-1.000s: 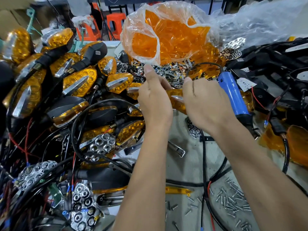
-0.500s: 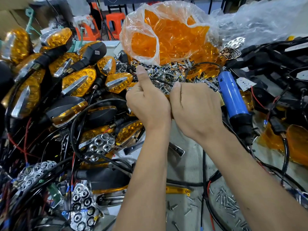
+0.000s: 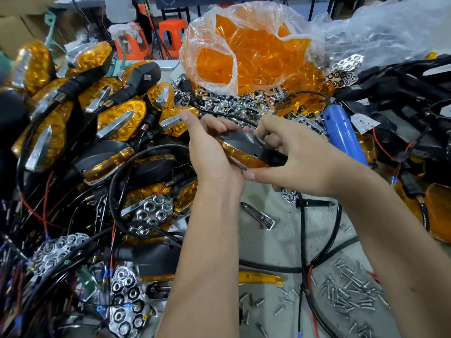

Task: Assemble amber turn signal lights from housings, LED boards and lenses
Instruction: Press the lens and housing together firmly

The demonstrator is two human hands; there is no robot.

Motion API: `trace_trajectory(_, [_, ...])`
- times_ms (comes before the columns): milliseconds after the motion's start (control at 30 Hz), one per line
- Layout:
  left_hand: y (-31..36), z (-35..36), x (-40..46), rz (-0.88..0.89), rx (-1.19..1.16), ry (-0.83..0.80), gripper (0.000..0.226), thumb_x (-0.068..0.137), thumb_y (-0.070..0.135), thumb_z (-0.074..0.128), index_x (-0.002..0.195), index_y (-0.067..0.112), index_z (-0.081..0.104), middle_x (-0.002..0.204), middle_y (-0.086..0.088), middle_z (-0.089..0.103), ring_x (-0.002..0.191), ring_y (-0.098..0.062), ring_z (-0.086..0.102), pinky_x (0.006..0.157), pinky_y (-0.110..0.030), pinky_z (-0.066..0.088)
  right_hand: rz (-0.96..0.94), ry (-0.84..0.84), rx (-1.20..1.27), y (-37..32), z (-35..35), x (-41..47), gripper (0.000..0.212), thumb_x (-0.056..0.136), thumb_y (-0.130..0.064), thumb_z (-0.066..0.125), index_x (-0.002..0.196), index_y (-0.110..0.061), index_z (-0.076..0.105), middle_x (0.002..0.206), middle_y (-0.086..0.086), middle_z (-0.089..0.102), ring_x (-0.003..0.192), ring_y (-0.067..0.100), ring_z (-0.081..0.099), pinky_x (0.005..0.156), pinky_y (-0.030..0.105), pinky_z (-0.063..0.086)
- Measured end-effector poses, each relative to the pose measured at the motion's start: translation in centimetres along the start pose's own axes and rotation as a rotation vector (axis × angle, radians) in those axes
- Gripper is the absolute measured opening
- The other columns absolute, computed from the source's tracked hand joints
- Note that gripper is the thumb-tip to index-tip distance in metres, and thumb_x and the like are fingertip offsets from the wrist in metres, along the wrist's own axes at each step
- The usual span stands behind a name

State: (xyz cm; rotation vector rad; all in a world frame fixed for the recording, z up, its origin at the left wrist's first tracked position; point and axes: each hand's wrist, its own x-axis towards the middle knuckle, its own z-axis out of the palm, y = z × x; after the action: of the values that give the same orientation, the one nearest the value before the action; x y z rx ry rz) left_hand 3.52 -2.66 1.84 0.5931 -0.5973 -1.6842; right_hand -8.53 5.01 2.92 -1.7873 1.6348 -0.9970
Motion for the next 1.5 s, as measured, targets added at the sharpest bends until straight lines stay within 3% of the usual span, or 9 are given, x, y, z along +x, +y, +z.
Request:
trace_trajectory(200, [0.6, 0.3, -0.4, -0.008, -0.043, -0.036, 0.062, 0.107, 0.059, 0.032, 0.062, 0.017, 0.034, 0.059, 0.001, 0.038, 0.055, -0.018, 0.04, 0.056, -0.029, 0.046, 0.007, -0.058, 0.031, 0.1, 0.3, 0.1, 0.048, 0.083, -0.018, 0.084, 0.102, -0.025, 0.041, 0.093, 0.003, 0.067, 0.057, 0.026, 0.073, 0.043, 0.026, 0.051])
trace_trajectory(367, [0.9, 0.3, -0.1, 0.088, -0.004, 0.01, 0.053, 0.11, 0.047, 0.039, 0.065, 0.018, 0.035, 0.058, 0.003, 0.035, 0.053, -0.014, 0.034, 0.058, -0.029, 0.033, 0.03, -0.118, 0.126, -0.4, 0.5, -0.1, 0.04, 0.087, -0.011, 0.082, 0.113, -0.019, 0.053, 0.1, 0.006, 0.071, 0.07, 0.031, 0.074, 0.049, 0.038, 0.057])
trace_trajectory(533, [1.3, 0.2, 0.1, 0.14, 0.09, 0.06, 0.054, 0.111, 0.043, 0.04, 0.062, 0.02, 0.031, 0.059, 0.001, 0.026, 0.051, -0.013, 0.028, 0.053, -0.026, 0.03, 0.035, -0.186, 0.258, -0.5, 0.6, 0.0, 0.03, 0.092, -0.024, 0.076, 0.116, -0.013, 0.06, 0.089, 0.013, 0.072, 0.07, 0.031, 0.073, 0.053, 0.035, 0.053])
trace_trajectory(767, [0.8, -0.1, 0.2, 0.096, 0.237, 0.125, 0.057, 0.109, 0.049, 0.043, 0.059, 0.02, 0.043, 0.05, 0.005, 0.05, 0.048, -0.011, 0.048, 0.057, -0.026, 0.045, -0.011, -0.102, 0.074, 0.0, 0.8, 0.2, 0.023, 0.094, -0.03, 0.071, 0.101, -0.01, 0.063, 0.062, 0.007, 0.068, 0.048, 0.014, 0.06, 0.049, 0.029, 0.046])
trace_trajectory(900, [0.5, -0.5, 0.5, 0.025, 0.547, -0.055, 0.037, 0.1, 0.045, 0.063, 0.077, 0.016, 0.066, 0.076, -0.005, 0.068, 0.069, -0.018, 0.063, 0.067, -0.034, 0.053, -0.009, 0.073, -0.029, 0.9, 0.5, 0.3, 0.015, 0.1, -0.03, 0.065, 0.098, -0.016, 0.061, 0.06, -0.004, 0.067, 0.049, 0.014, 0.065, 0.051, 0.024, 0.048])
trace_trajectory(1067, [0.2, -0.6, 0.0, -0.085, 0.475, -0.242, 0.022, 0.091, 0.026, 0.079, 0.096, 0.005, 0.077, 0.082, -0.011, 0.073, 0.069, -0.022, 0.067, 0.067, -0.034, 0.057, 0.029, 0.175, 0.01, 1.5, 0.3, 0.3, 0.023, 0.097, -0.045, 0.051, 0.099, -0.023, 0.057, 0.054, 0.002, 0.064, 0.045, 0.014, 0.061, 0.047, 0.016, 0.041])
trace_trajectory(1267, [1.0, -0.8, 0.2, -0.159, 0.291, -0.228, 0.018, 0.09, 0.011, 0.075, 0.102, -0.003, 0.073, 0.07, -0.009, 0.072, 0.052, -0.017, 0.066, 0.05, -0.027, 0.055, 0.02, 0.112, 0.02, 1.3, 0.4, 0.5, 0.023, 0.096, -0.052, 0.05, 0.102, -0.029, 0.052, 0.059, 0.0, 0.066, 0.051, 0.013, 0.063, 0.052, 0.021, 0.042])
trace_trajectory(1400, [0.6, -0.6, 0.0, -0.148, 0.359, -0.162, 0.011, 0.087, 0.011, 0.079, 0.093, 0.003, 0.076, 0.069, -0.009, 0.073, 0.055, -0.02, 0.067, 0.049, -0.027, 0.053, 0.036, 0.121, -0.207, 1.4, 0.0, 0.4, 0.039, 0.092, -0.056, 0.067, 0.11, -0.025, 0.053, 0.067, -0.005, 0.059, 0.062, -0.005, 0.059, 0.056, 0.011, 0.042])
trace_trajectory(1500, [0.1, -0.2, 0.0, -0.147, 0.37, -0.107, 0.004, 0.085, 0.008, 0.08, 0.087, 0.005, 0.078, 0.071, -0.012, 0.073, 0.06, -0.023, 0.063, 0.048, -0.026, 0.05, 0.083, 0.167, -0.389, 1.5, 0.4, 0.6, 0.038, 0.094, -0.055, 0.063, 0.108, -0.022, 0.05, 0.076, -0.007, 0.055, 0.061, 0.003, 0.055, 0.052, 0.016, 0.038])
